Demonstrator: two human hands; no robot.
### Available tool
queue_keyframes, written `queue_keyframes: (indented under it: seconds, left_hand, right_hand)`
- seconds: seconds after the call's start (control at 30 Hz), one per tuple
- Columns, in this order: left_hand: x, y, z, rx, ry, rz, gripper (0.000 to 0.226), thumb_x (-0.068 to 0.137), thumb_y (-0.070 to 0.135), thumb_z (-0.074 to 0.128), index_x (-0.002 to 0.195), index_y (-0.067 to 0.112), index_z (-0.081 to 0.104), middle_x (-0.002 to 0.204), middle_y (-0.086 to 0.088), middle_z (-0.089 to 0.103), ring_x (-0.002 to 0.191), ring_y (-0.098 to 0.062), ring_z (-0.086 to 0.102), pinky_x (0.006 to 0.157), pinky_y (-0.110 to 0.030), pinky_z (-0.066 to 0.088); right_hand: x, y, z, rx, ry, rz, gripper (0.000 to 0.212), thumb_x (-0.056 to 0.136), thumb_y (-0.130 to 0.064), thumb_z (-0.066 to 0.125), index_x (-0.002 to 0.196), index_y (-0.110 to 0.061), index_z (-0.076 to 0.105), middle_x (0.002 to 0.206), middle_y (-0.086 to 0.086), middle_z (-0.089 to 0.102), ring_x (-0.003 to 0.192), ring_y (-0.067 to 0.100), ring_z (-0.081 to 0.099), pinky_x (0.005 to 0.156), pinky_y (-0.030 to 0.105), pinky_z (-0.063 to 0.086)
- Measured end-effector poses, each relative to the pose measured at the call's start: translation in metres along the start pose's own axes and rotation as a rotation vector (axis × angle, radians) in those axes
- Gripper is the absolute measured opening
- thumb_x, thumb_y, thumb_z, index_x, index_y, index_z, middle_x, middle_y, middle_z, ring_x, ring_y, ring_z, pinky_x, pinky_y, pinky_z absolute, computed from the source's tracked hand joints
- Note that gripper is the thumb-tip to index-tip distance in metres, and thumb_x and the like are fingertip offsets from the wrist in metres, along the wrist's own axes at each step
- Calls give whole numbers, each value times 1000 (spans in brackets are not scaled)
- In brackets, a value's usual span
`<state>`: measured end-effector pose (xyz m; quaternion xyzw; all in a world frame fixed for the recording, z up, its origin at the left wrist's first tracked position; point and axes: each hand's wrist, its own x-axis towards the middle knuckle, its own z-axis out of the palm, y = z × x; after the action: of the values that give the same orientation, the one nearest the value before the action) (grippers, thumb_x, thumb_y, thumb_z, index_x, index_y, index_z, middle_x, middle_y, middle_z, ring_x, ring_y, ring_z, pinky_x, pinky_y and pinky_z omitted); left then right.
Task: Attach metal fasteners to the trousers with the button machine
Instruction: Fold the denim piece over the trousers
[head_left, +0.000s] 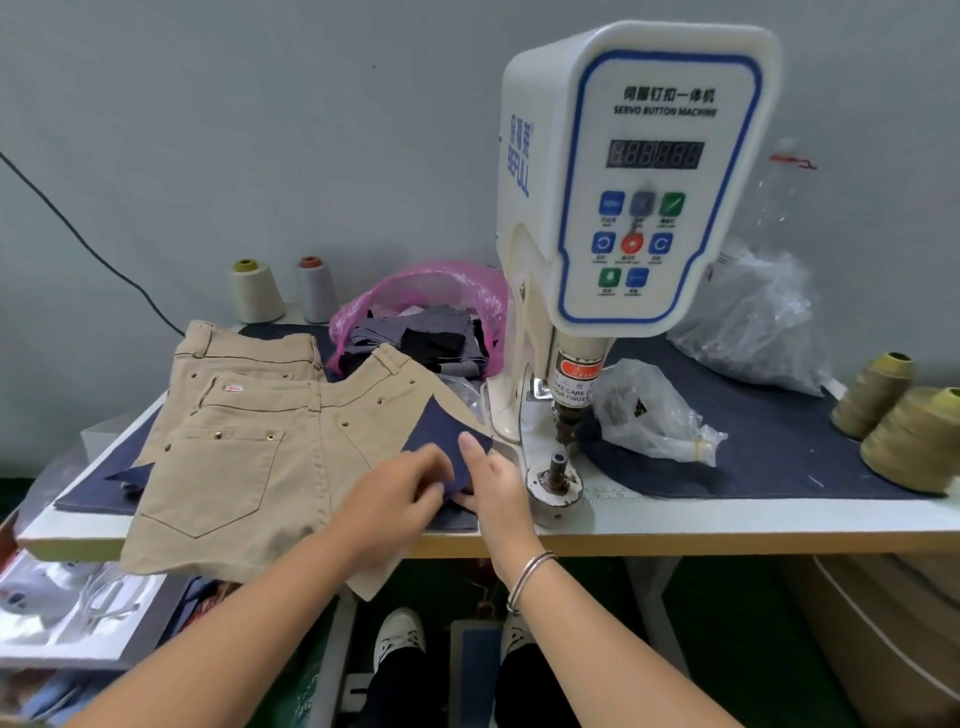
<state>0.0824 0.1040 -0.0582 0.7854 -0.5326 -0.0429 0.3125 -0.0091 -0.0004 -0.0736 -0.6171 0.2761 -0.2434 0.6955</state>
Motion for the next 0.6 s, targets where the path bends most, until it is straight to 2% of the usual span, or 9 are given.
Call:
queue_keyframes:
  seconds: [0.07,0.13,0.17,0.23,0.33,0.4,0.47,0.5,0.6]
  left_hand:
    - [2,-4,-5,-51,110,-102,12,90,13,54,95,24,56,89,10,59,82,-4,55,74,-28,47]
    - [3,-13,-12,-75,222,-304,15,92,15,53,104,23,54,96,7,57,85,-9,55,76,-30,47]
    - [3,-17,-15,-68,243,-405,17,93,17,53,110,21,54,97,5,57,86,-12,56,77,-33,48]
    - [4,-22,-21,-56,178,-502,20,93,23,56,113,20,54,89,5,61,84,-15,58,77,-36,49]
    - [6,-18,-23,-79,16,-494,20,89,20,61,107,24,52,75,5,65,73,-9,60,65,-27,47]
    - [9,-15,-21,-83,-18,-520,18,89,14,59,103,22,51,73,2,65,71,-10,60,61,-26,45]
    - [12,-12,-22,-216,-1,-615,16,89,9,56,100,20,51,73,-1,63,66,-14,60,59,-27,45]
    - [13,-9,-24,-327,4,-688,14,90,7,55,99,18,51,71,-3,62,62,-13,58,57,-26,45]
    - [11,-3,-37,-602,-54,-833,11,91,4,50,92,15,54,61,0,58,51,-8,52,48,-20,44]
  right_hand:
    - [2,1,3,-11,48,0,41,90,-40,57,77,0,58,82,18,66,91,39,63,88,58,49]
    - [4,4,5,-55,97,30,38,96,-27,50,86,9,56,95,28,64,97,42,61,88,57,49]
    - [4,4,6,-55,110,43,35,97,-25,48,89,8,57,96,26,65,97,39,62,87,53,51]
    - [3,3,7,-1,112,66,29,98,-21,46,91,4,60,96,18,68,95,33,65,82,41,57]
    - [2,-2,6,73,125,82,17,97,-14,46,97,-10,62,100,11,69,96,26,66,79,37,58]
    - [-2,-5,5,284,122,133,15,95,-11,50,108,-17,56,106,7,68,95,23,68,74,35,59]
    - [-12,-7,6,497,44,242,20,95,-13,54,114,-16,54,106,9,70,91,23,71,69,33,59]
    - [-18,-6,8,508,-16,288,20,95,-14,54,115,-13,55,104,10,71,90,22,71,69,32,58]
    - [-31,1,14,327,-143,310,17,97,-13,51,108,-8,63,100,9,73,93,21,70,74,32,58]
